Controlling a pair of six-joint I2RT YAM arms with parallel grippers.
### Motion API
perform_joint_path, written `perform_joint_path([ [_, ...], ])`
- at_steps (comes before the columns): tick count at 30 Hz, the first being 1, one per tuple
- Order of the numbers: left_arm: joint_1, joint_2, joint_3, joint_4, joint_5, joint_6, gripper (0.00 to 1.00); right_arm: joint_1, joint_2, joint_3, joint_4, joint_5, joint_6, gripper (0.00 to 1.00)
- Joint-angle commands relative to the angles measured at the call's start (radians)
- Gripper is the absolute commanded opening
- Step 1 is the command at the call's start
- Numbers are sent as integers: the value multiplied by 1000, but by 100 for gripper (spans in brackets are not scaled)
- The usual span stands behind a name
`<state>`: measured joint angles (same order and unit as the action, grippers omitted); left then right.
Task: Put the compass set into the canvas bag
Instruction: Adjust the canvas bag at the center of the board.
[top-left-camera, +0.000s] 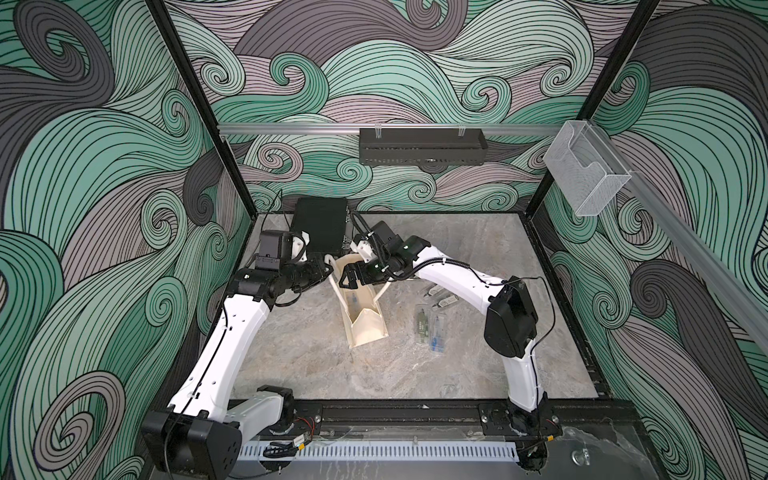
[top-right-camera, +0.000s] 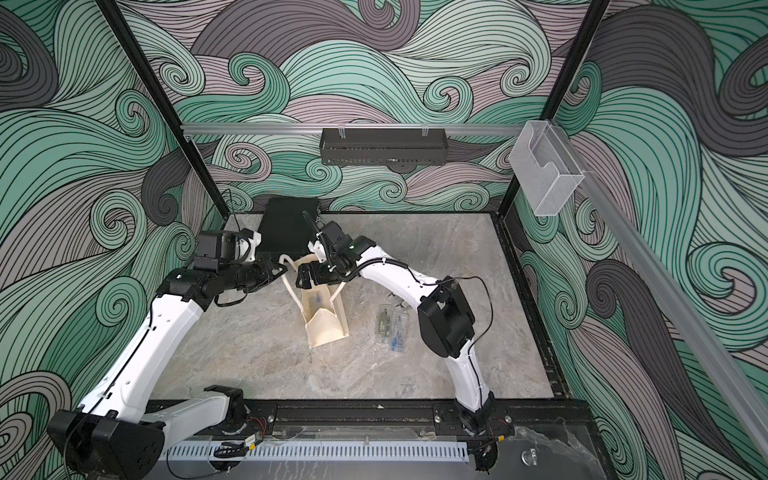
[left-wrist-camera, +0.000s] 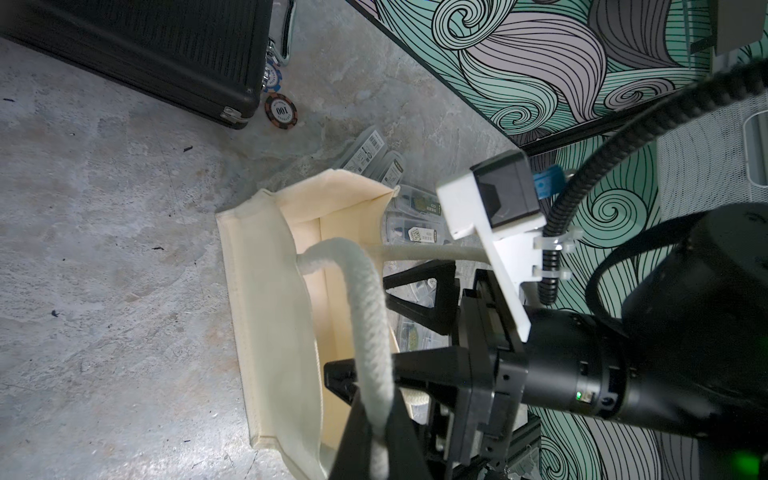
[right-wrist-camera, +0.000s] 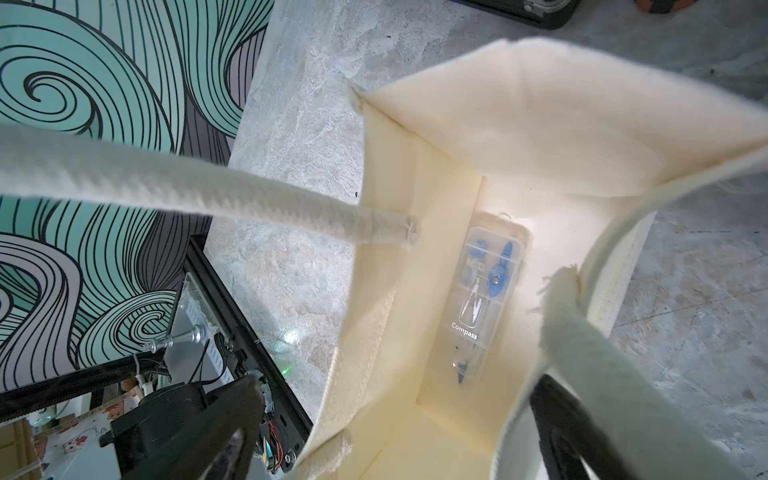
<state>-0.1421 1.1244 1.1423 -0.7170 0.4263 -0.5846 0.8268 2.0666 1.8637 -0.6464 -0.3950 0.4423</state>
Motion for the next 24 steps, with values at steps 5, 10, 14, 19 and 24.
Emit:
perform_joint_path([
  [5, -6, 3, 36, 9, 0, 4, 3, 11, -89, -76, 147, 25, 3, 100],
  [10, -7, 5, 43, 4, 3, 6, 2, 27, -76, -36, 120, 94, -28, 100],
  [14, -7, 8, 48, 8, 5, 3, 2, 41, -54, -14, 120, 128, 13, 100],
  [19, -17, 15, 49, 11, 6, 1, 2, 59, -10, 69, 68, 199, 116, 100],
  [24, -17, 15, 55, -7, -17, 15, 2, 61, 10, 117, 80, 151, 203, 100],
])
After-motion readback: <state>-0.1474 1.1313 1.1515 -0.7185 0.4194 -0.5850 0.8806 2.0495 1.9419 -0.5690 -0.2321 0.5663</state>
